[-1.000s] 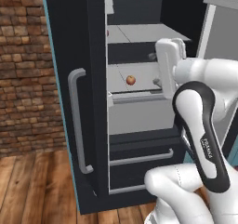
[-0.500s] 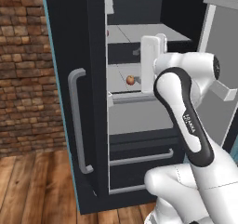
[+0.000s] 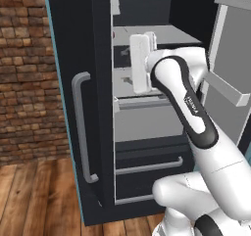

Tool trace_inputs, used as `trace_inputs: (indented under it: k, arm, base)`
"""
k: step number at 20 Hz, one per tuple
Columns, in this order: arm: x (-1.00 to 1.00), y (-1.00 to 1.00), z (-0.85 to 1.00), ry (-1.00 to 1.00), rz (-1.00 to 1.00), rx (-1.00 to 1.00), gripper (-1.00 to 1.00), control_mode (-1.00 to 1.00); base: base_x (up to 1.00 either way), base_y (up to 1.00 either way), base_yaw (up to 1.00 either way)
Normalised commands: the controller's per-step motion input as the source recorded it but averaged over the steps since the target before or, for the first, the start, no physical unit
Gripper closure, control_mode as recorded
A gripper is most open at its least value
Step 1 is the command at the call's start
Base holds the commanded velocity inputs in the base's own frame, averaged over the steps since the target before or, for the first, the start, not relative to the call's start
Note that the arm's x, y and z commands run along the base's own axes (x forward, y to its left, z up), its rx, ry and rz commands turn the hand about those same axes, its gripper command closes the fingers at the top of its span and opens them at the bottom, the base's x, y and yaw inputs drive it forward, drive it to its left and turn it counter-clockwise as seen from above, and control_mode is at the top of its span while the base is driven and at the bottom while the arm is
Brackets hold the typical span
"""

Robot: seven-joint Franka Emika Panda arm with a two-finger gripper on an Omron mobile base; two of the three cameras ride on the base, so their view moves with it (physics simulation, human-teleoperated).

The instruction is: Retrieve the apple and peach from the fridge and place them into the bowl on the dining table.

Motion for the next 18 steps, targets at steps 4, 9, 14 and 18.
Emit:
trace_inputs:
  k: [4,9,14,18]
  arm:
    - [0.2,0.77,-0.07,0.0,0.05,0.0,-1.0,-1.0]
    - [0.16,0.58,-0.02,0.0,0.04,0.0,-1.0,-1.0]
    - [-0.28,0.97,-0.02,-0.04,0.06,-0.02,-1.0,-1.0]
    - [-0.01,1.0,-0.1,-0.05,0.0,-0.07,-1.0,-1.0]
  base:
    - [0.0,0.0,0.0]
    - [0.0,0.0,0.0]
    - [0.0,0.0,0.0]
    - [0.0,0.0,0.0]
